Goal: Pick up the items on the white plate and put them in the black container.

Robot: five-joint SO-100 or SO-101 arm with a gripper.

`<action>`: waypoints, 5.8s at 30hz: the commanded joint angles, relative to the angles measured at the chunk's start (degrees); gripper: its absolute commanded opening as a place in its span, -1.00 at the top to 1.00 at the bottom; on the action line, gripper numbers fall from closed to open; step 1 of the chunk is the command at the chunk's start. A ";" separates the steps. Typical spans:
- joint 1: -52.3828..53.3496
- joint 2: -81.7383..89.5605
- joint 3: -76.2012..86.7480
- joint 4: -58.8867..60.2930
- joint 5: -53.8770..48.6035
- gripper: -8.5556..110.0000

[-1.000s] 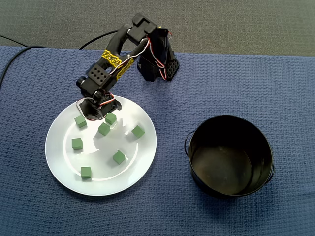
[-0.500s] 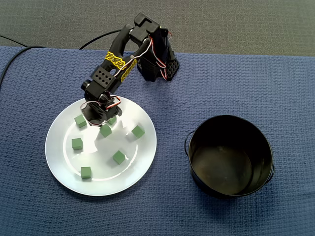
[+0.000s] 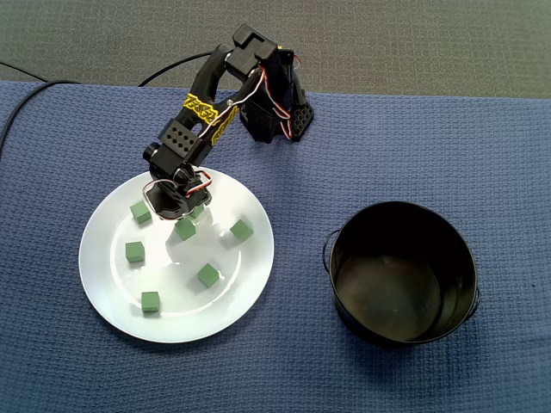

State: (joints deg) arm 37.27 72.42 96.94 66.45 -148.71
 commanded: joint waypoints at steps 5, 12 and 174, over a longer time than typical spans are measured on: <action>-0.44 1.32 1.05 -0.53 1.76 0.86; -1.05 2.46 0.00 -0.44 6.77 0.86; -44.21 41.22 -47.29 9.76 132.89 0.86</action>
State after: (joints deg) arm 6.06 109.51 50.10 80.51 -20.57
